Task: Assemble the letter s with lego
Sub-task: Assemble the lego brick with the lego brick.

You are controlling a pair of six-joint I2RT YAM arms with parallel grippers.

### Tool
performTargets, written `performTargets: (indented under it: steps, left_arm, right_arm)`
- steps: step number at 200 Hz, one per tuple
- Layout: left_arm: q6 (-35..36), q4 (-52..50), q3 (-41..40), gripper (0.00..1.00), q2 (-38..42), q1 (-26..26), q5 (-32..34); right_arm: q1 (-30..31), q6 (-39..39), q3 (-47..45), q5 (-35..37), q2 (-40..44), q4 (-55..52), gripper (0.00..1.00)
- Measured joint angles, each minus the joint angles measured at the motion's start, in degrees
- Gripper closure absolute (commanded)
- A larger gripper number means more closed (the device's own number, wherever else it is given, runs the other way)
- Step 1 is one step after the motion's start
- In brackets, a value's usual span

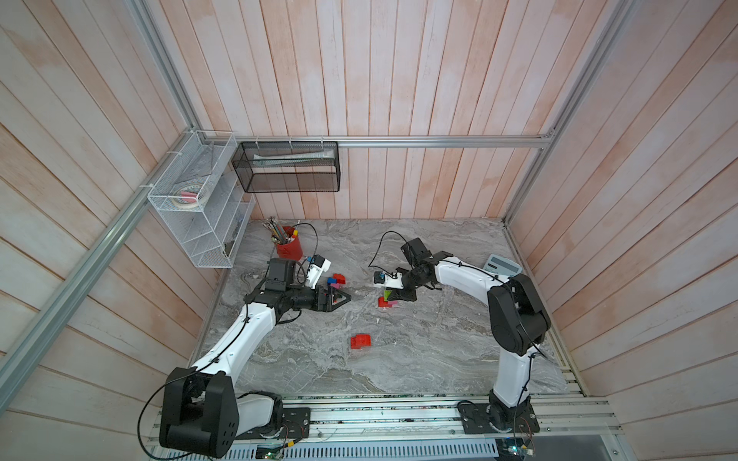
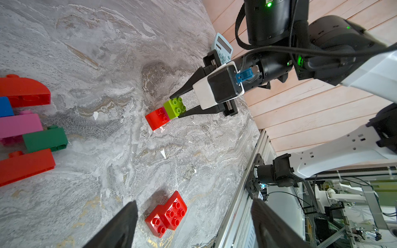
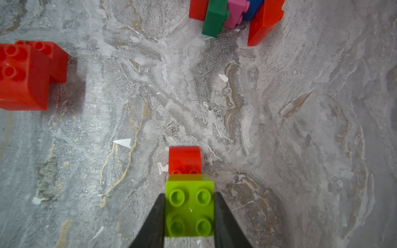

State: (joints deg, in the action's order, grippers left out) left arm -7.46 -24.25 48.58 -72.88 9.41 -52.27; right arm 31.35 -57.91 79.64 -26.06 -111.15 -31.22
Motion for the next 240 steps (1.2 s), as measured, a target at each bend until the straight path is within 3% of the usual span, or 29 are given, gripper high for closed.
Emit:
performTargets:
  steps: [103, 152, 199, 240]
  left_arm:
    - [0.8, -0.5, 0.0, 0.14, -0.2, 0.0, 0.0]
    - [3.7, -3.4, 0.7, 0.17, -0.7, 0.0, 0.5]
    - [11.3, -8.5, 4.2, 0.19, -0.5, 0.4, 3.4]
    - [20.5, -13.4, 4.5, 0.21, 0.7, 3.3, 6.6]
  right_arm:
    - [0.4, 0.5, -1.9, -0.3, 0.2, 3.5, 0.79]
    - [0.9, 0.7, -0.8, 0.8, 0.1, 2.3, 0.60]
    - [1.1, 1.4, 0.8, 2.2, 0.2, 0.7, 0.44]
    - [0.8, 3.5, 0.4, 1.5, 4.7, 0.6, 0.40]
